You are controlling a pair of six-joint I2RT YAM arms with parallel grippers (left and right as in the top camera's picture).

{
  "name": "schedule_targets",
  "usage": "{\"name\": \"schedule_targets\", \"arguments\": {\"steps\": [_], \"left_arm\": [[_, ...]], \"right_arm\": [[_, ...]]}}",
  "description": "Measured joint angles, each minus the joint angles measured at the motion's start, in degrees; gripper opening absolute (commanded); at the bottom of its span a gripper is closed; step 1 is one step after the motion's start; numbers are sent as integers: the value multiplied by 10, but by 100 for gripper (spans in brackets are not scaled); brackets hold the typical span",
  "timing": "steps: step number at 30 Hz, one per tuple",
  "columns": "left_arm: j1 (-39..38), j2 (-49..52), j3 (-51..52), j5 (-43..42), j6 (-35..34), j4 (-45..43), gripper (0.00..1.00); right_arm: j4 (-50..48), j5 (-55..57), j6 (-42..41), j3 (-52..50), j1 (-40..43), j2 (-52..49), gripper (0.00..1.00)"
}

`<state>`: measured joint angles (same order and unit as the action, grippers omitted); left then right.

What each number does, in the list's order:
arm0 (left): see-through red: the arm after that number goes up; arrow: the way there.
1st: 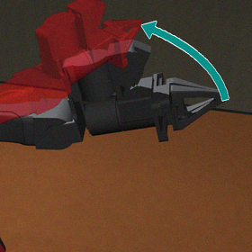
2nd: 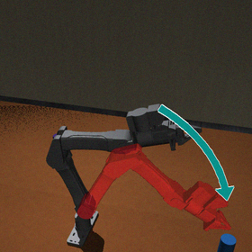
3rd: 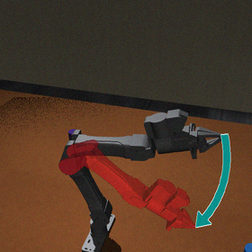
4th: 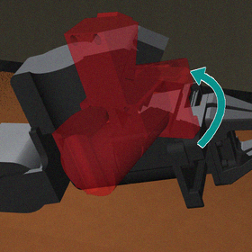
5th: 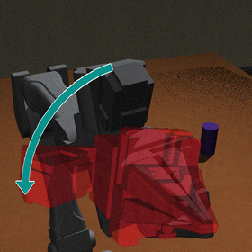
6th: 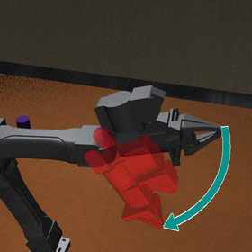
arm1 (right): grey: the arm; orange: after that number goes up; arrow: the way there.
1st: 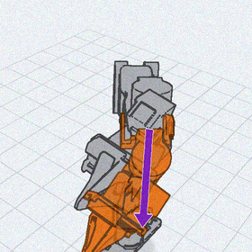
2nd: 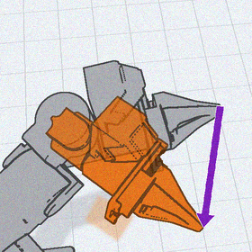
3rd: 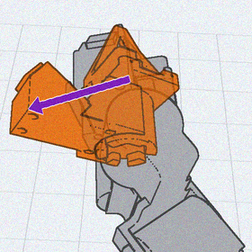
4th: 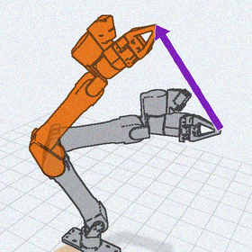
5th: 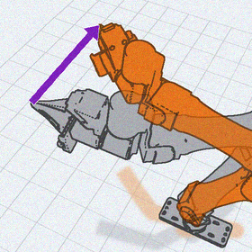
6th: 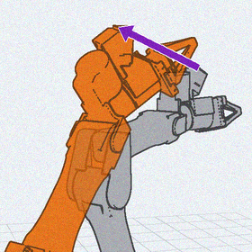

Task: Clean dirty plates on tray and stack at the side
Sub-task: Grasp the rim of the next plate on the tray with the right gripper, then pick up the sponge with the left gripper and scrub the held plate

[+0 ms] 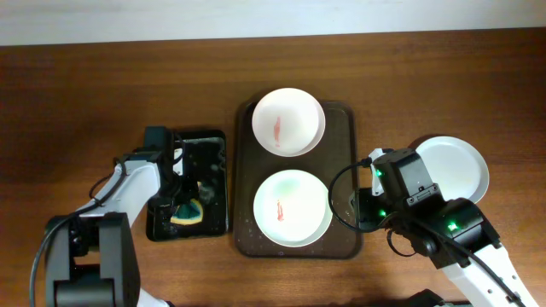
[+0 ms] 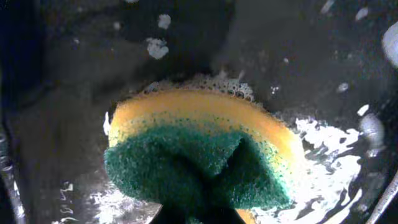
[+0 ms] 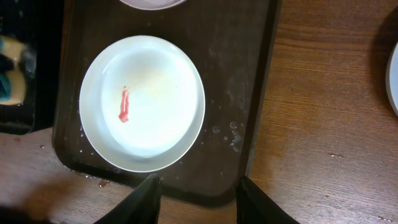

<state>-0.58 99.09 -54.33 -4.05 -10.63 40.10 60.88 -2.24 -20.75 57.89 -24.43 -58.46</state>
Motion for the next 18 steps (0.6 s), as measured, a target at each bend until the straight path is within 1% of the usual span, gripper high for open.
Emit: {"name": "schedule_targets", "arguments": {"steps": [2,3,4,5,7,8,10,11,12,14,15,16,18], "left_arm": [[0,13,-37,0,-1,62,0],[0,15,-62,-4,-1,103,29],[0,15,-96,-9,-1,133,65],[0,15,-114,-12,4,135,50],[0,15,-125,-16,0,122,51],[0,15,-120,-16,0,109,50],[0,15,-89,-17,1,56,48],[0,15,-65,-17,1,26,40],[-1,15,-37,-20,0,-10,0],[-1,6,1,-30,-1,-57,0],[-1,6,3,-35,1,-59,0],[-1,6,3,-35,0,-59,0],[-1,7,-7,-37,1,-23,0]], "right_arm": [[0,-2,0,0,0,0,41],[0,-2,1,0,0,0,41],[-1,-2,0,-1,0,0,41],[0,-2,0,-1,0,0,41],[0,-2,0,-1,0,0,41],[0,-2,0,-1,0,0,41],[-1,-2,0,-1,0,0,41],[-2,-2,0,-1,0,0,41],[-2,-2,0,-1,0,-1,41],[-2,-2,0,-1,0,-1,41],[-2,-2,0,-1,0,-1,41],[-2,-2,1,-1,0,-1,31],[-2,-3,0,-2,0,-1,31]]}}
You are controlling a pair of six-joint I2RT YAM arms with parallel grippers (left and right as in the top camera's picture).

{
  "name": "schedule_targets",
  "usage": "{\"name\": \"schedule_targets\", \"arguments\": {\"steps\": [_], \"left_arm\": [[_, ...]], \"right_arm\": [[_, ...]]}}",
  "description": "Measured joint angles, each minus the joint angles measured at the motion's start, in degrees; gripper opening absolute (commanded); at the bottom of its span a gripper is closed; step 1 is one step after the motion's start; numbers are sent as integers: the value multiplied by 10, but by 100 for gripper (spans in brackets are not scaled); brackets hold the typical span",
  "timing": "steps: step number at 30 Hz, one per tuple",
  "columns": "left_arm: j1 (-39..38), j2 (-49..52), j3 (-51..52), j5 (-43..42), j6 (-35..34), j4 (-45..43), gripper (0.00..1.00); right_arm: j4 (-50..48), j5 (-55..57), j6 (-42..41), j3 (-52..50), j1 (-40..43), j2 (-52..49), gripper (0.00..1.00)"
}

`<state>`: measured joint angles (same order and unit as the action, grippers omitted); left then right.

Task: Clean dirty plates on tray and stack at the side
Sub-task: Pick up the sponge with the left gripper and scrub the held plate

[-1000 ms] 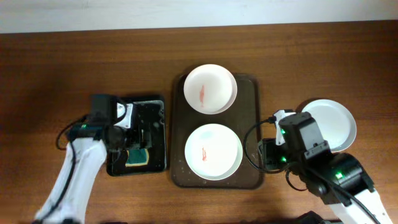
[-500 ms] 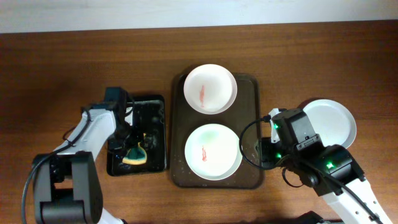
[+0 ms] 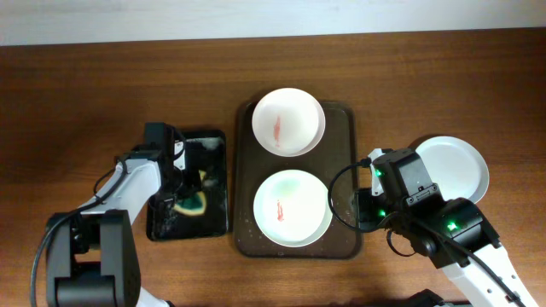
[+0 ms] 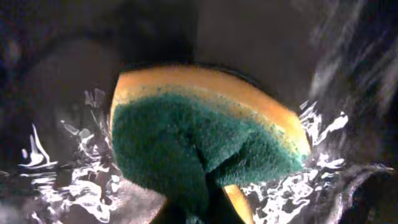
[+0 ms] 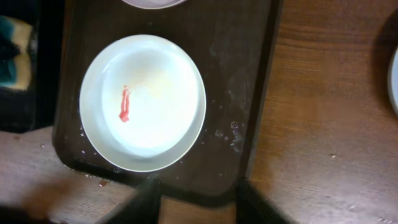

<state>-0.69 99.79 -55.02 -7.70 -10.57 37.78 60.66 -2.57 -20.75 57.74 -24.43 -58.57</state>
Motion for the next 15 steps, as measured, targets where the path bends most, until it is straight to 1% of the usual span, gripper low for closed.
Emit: {"name": "schedule_targets", "arguments": {"steps": [3,5,8,10,11,12,13,14,15], "left_arm": [[0,4,-63,0,1,130,0],[0,-2,-116,-12,9,165,0],[0,-64,-144,-56,20,179,0],[-11,-103,-149,-99,21,181,0],[-23,-107,-150,-110,21,181,0],[-39,-108,-151,-119,22,179,0],[-77,-108,-151,-129,22,170,0],[-107,-108,-150,-134,14,163,0],[-126,-107,-150,-132,3,150,0]], "right_arm": [[-36,-2,1,-31,0,-21,30],[-100,-15,4,-70,0,-76,30],[-175,-27,9,-82,0,-175,29],[-202,-31,10,-81,0,-242,24],[-210,-30,10,-82,0,-273,23],[-228,-31,11,-81,0,-308,20],[-242,-31,11,-82,0,-349,10],[-261,-35,12,-79,0,-369,4],[-277,-38,9,-77,0,-374,4]]}}
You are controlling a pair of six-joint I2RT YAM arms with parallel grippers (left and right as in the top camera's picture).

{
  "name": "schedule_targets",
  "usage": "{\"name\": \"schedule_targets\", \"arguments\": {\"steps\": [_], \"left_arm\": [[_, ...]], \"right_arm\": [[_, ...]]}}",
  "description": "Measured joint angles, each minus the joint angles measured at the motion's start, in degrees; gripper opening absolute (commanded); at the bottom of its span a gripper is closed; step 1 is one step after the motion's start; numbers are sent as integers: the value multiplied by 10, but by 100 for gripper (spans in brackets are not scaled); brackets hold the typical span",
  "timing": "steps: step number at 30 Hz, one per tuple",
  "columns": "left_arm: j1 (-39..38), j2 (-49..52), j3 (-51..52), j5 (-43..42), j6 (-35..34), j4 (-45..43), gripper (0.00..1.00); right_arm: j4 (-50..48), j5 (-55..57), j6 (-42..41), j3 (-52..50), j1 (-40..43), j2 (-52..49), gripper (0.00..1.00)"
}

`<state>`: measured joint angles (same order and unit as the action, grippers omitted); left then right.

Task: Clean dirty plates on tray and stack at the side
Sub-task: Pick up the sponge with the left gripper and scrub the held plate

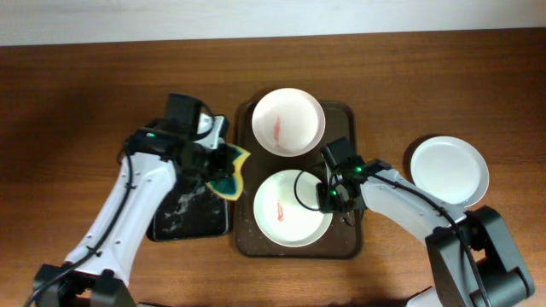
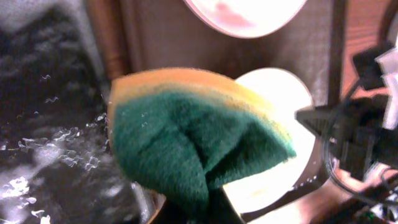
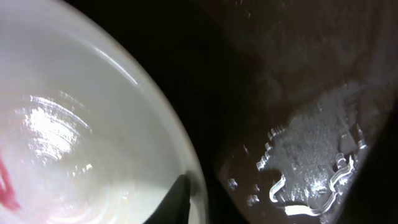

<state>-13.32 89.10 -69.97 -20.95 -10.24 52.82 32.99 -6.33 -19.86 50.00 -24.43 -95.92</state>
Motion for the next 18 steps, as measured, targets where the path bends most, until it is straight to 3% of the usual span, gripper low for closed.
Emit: {"name": "schedule_targets", "arguments": {"steps": [4,10,18], "left_arm": [[-116,42,30,15,-114,-116,0],[-219,204,44,14,-253,-210,0],[-230,233,4,47,-308,-168,0]], "right_arm": [[-21,-6,-30,3,0,-3,4],[-19,-4,-41,4,0,-4,4],[-12,9,-64,6,2,-3,4]]}}
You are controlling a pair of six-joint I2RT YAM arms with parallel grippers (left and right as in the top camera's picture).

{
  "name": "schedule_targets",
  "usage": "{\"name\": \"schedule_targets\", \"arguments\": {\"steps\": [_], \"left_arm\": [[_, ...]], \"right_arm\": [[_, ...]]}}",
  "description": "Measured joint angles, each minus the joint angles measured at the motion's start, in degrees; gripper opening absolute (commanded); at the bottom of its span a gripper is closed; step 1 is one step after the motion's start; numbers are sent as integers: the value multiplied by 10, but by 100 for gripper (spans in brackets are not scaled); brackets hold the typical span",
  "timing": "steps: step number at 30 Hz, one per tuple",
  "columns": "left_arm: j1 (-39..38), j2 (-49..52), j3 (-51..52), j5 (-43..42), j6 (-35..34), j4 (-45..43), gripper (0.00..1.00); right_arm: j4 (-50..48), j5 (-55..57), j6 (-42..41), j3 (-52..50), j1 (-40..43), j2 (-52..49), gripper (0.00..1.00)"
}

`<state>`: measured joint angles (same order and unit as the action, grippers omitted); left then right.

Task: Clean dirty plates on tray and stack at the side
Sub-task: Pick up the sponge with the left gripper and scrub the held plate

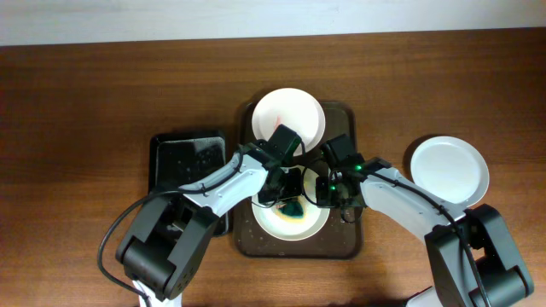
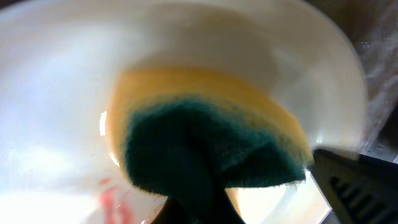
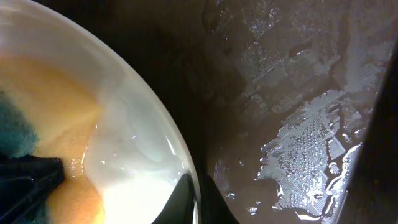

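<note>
Two white plates lie on the dark brown tray. The far plate has a red smear. On the near plate rests a yellow-green sponge, with my left gripper shut on it. In the left wrist view the sponge presses into the plate, and a red smear shows beside it. My right gripper is shut on this plate's right rim. In the right wrist view the right gripper pinches the rim of the near plate.
A black basin with soapy water stands left of the tray. One clean white plate lies on the wooden table at the right. Water film and droplets cover the tray floor beside the held plate.
My left gripper with the sponge was above the tray's left edge and is now down on the near plate. My right gripper stays at that plate's right rim, pinching it.
First my left gripper held the sponge in the basin's soapy water while my right gripper hung open over the tray's near right corner. Then the sponge was over the tray's edge and the right gripper at the near plate's rim. Now the sponge lies on that plate.
</note>
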<state>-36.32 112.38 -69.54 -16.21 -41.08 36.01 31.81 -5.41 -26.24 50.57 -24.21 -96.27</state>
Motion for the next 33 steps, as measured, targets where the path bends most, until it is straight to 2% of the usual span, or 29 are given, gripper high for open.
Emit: {"name": "schedule_targets", "arguments": {"steps": [4,6,10,18,21,23,27,30,33], "left_arm": [[21,-11,-7,93,-2,63,0],[27,-12,-6,97,-3,61,0],[30,-11,10,56,-4,-54,0],[-19,-5,11,55,-4,-91,0],[-20,-5,7,64,-6,-67,0],[-16,-5,-3,92,-6,-7,0],[15,-13,-7,183,-2,76,0],[17,-13,-8,213,-1,79,0],[26,-18,3,171,4,14,0]], "right_arm": [[-3,-23,-35,2,-2,-3,4],[-4,-40,-52,2,8,-4,4],[-7,-34,-68,2,35,-5,4],[-8,-30,-81,2,38,-4,4],[-8,-30,-81,2,38,-4,4],[-10,-32,-81,2,38,-4,4],[-20,-42,-83,1,35,-7,4],[-26,-53,-85,2,31,-10,4],[-21,-43,-94,2,33,-9,4]]}}
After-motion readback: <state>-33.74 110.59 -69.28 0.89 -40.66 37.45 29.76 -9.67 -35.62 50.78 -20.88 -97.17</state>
